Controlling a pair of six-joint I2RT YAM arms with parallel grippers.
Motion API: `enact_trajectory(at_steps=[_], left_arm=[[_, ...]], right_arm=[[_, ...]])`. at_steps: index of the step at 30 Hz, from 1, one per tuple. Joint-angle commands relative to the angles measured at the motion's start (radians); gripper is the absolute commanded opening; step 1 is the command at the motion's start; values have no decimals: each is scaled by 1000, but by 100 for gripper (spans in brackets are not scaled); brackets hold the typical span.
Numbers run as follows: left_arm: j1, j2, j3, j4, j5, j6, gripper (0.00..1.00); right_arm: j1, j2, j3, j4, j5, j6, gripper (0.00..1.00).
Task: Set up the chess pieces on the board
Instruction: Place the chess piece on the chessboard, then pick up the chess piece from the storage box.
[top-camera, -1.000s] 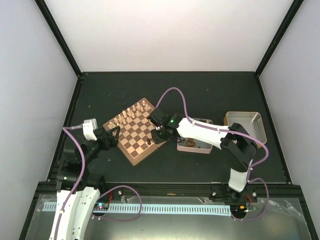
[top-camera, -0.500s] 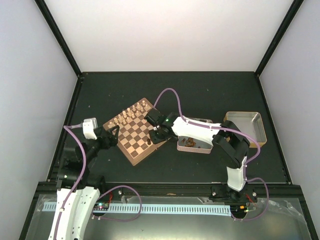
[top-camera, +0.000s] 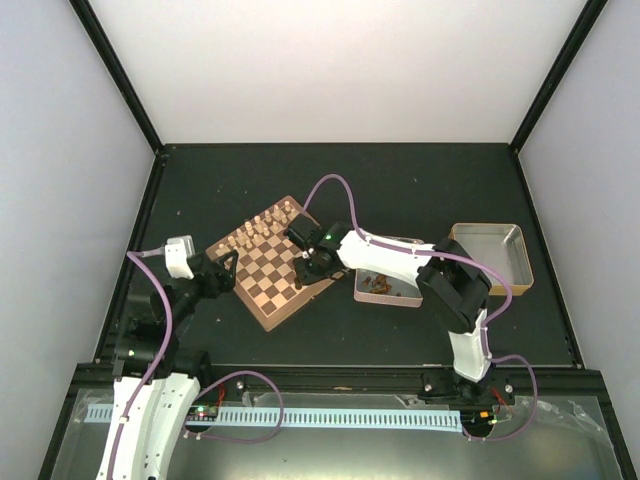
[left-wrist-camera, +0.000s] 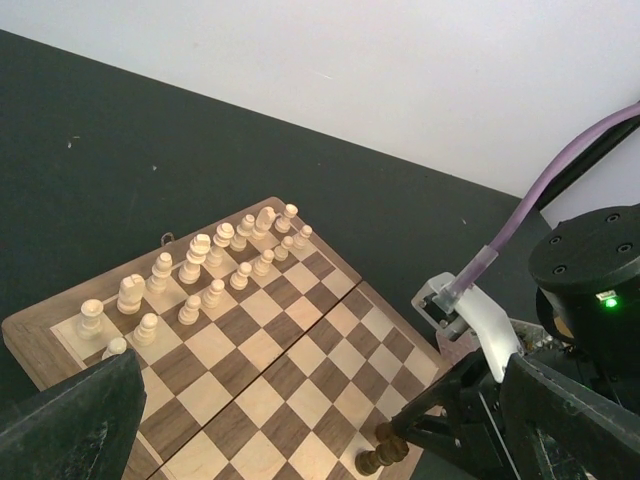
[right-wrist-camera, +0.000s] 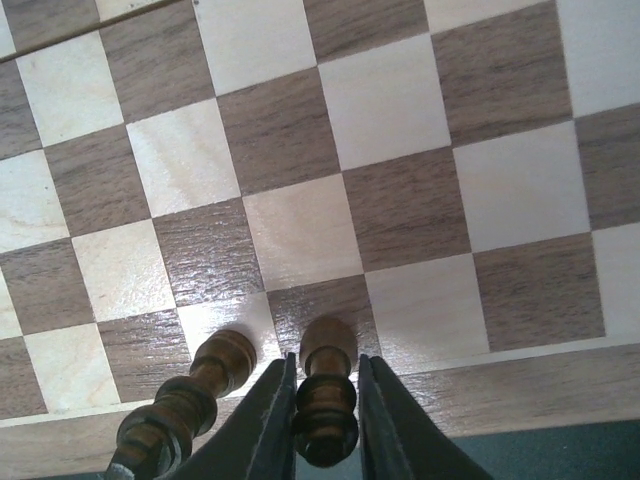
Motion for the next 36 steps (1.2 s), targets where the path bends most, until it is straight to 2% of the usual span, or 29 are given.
enact_trajectory(at_steps=[1,5,11,18,23,28,32,36], left_arm=[[-1,-2,22,21,6,10,99],[-1,2,23,18,13,14,99],[-1,3,24,18,13,14,99],[-1,1,24,20,23,14,99],[0,9,13,48,70,13,99],[0,27,-1,97,123,-2,99],[-2,51,-12,141,165,-25,99],[-1,65,-13,153,175,-34,99]], right_arm=[[2,16,18,-23,-31,-13,23],[2,-10,16,-15,-35,-4,30],[-8,-87,10,1,-10,49,35],[-65,-279,-93,82,15,110,38],[-151,-444,-258,165,86,147,40],[-299,-563,-434,186,135,148,41],[-385,-598,-540,188,173,116,41],[-448,-582,-599,202,144,93,41]])
